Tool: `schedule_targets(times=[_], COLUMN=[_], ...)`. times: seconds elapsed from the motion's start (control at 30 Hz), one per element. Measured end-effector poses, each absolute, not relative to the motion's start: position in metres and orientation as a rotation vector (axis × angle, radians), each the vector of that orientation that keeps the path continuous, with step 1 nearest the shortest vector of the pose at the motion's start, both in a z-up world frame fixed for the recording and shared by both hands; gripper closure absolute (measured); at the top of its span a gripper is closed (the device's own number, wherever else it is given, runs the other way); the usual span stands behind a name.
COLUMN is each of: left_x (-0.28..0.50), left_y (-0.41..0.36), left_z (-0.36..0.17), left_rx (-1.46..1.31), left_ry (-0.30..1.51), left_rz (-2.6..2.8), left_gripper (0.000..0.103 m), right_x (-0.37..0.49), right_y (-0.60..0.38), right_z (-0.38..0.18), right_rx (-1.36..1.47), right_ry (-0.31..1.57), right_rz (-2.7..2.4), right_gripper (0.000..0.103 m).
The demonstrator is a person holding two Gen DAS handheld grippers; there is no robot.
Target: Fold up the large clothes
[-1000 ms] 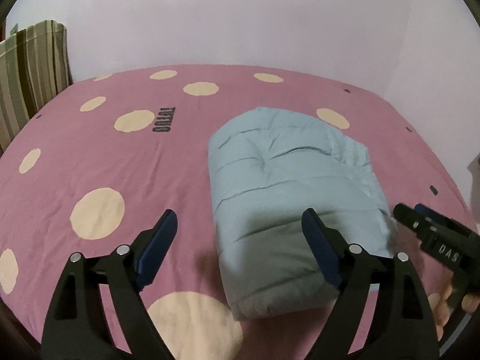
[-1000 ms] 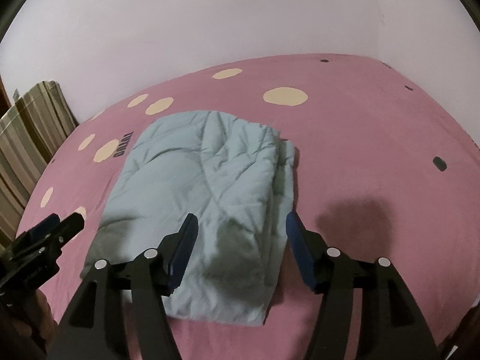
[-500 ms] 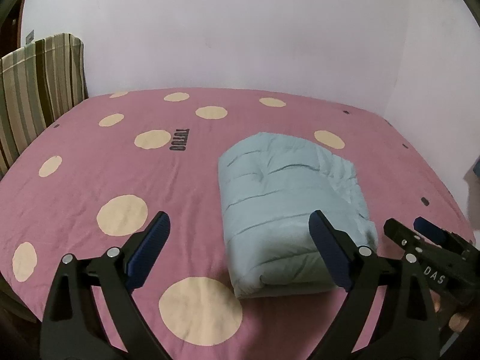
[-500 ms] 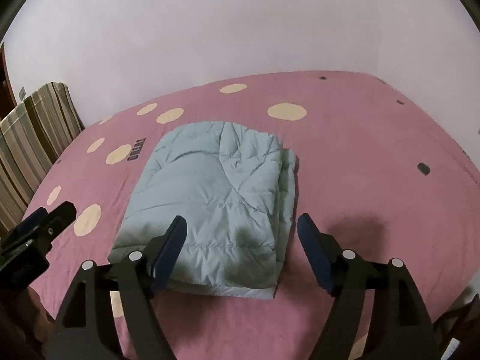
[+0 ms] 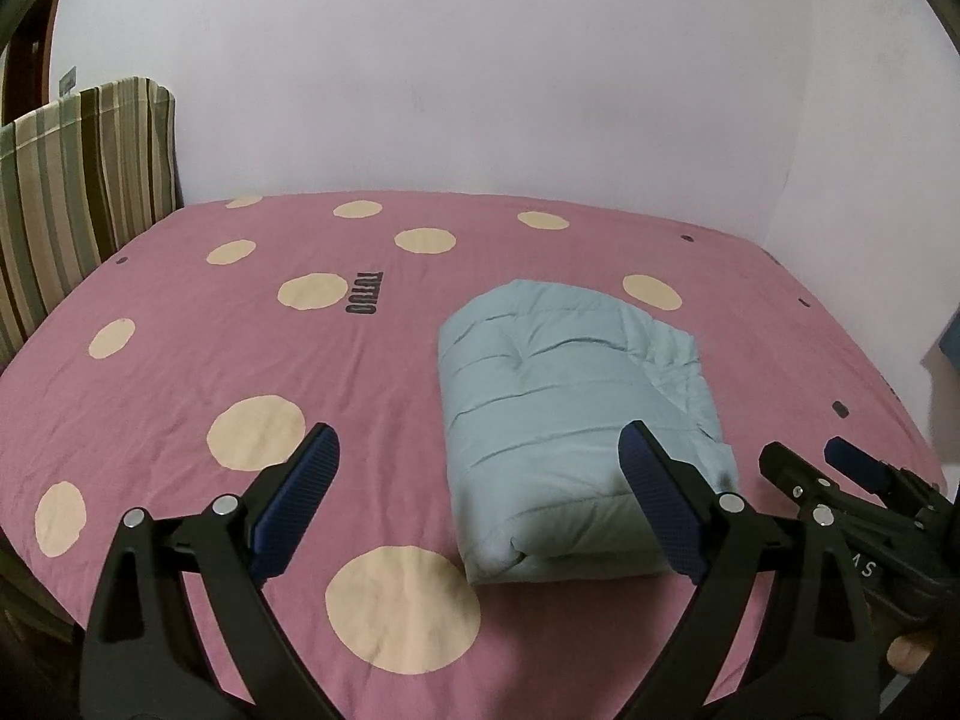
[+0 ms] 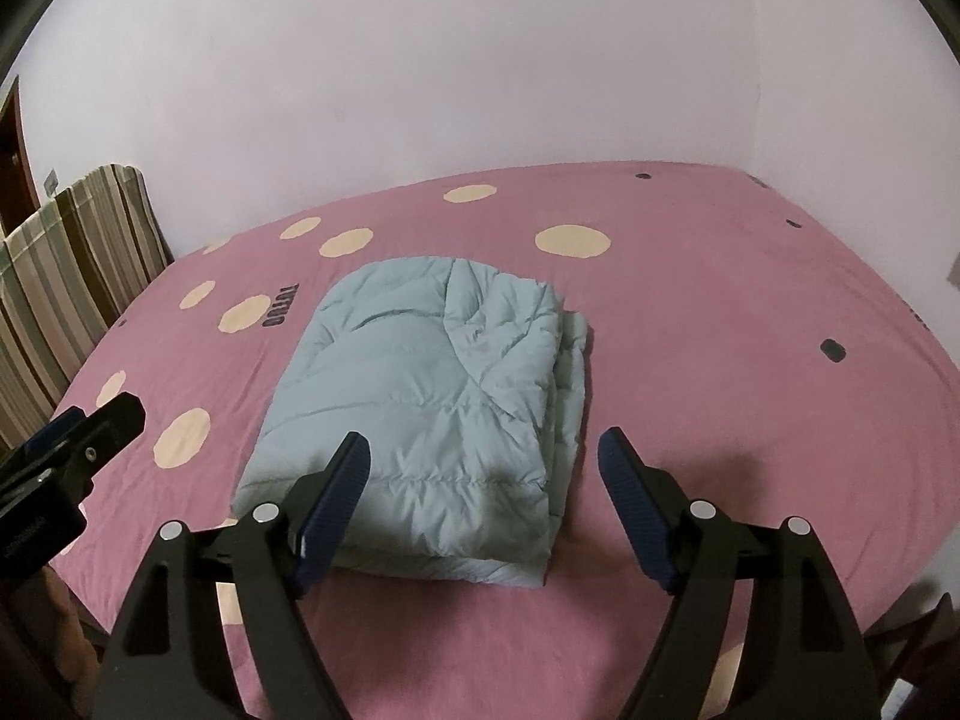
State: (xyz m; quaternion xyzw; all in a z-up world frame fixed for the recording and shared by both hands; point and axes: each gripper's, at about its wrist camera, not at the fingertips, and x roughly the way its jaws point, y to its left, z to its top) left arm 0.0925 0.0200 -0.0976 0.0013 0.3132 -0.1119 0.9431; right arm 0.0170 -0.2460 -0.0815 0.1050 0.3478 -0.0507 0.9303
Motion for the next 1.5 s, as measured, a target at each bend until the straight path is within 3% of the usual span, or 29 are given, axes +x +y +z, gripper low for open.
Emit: schedule_targets(times=[1.5], left_x=[0.078], left_y=[0.013], left_z=[-0.093], left_rx=[-0.007], left_ry=[0.628], left_rz=[-0.220], left_gripper=[0.009], right_x=[0.010], right_y=[-0.242], right_z=[-0.076], right_rx=[0.213], right_ry=[0.692], right_rz=[-0.102], right_gripper=[0.026])
